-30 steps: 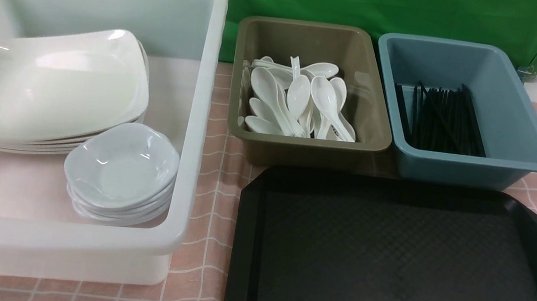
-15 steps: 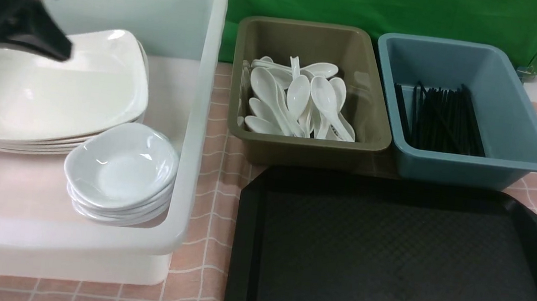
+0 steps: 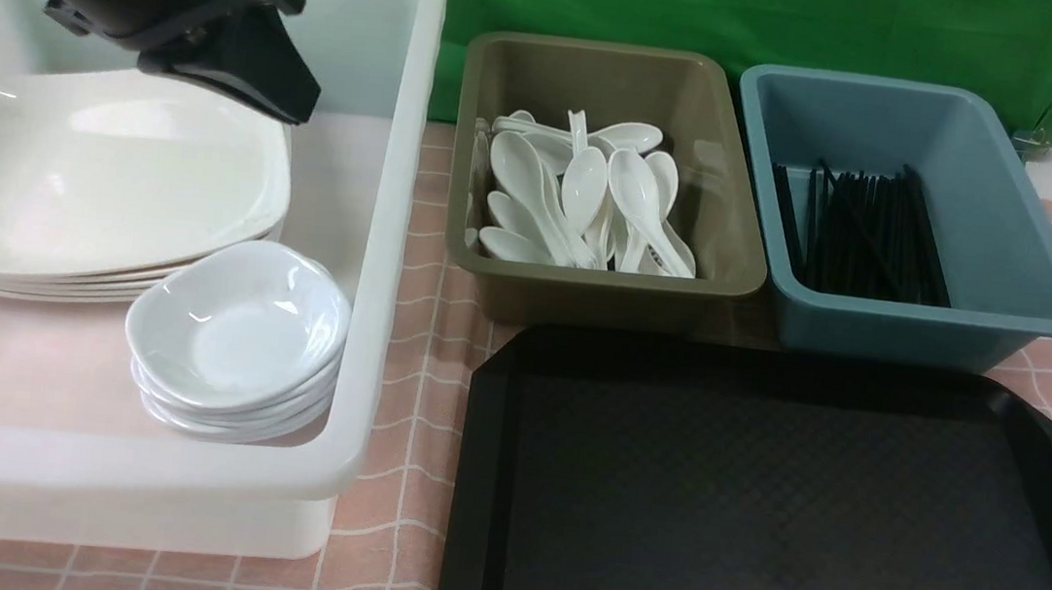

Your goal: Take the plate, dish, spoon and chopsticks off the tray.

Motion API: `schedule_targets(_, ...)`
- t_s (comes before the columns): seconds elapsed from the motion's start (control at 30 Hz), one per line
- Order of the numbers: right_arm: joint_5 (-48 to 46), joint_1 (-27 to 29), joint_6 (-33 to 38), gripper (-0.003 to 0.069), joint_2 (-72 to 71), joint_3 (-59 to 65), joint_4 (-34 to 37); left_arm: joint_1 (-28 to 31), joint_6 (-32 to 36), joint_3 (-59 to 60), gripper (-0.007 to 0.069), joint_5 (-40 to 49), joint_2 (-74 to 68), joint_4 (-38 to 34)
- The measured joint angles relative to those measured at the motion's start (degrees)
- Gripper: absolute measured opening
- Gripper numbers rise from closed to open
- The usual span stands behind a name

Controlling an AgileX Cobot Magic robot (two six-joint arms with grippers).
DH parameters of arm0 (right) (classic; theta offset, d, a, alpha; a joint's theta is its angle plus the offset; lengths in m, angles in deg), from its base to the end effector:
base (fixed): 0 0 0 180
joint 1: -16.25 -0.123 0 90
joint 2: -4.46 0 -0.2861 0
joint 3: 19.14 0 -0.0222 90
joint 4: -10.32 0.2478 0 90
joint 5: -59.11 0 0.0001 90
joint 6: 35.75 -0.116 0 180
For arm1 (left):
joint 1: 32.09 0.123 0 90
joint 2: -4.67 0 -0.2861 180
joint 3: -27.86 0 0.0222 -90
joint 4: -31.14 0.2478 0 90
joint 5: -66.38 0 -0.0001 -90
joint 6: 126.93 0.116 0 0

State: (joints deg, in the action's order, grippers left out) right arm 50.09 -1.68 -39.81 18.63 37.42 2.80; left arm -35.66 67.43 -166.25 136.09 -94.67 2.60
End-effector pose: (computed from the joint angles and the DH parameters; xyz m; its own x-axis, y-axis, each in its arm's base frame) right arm 0.0610 0.0172 0.3165 0.1872 -0.0012 -0.9823 -0.2781 0.9590 -0.0541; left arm 0.3356 -0.0730 0.3561 -0.8658 0.1115 -0.4877 0.3191 0.8740 -0.3666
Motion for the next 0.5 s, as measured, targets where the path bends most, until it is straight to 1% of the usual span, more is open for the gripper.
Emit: schedule_targets(0.5,0.5,0.0,-0.1,0.0056,0.0,0.1,0.0,-0.1,-0.2,-0.1,-0.0003,0.0,0.0,0.7)
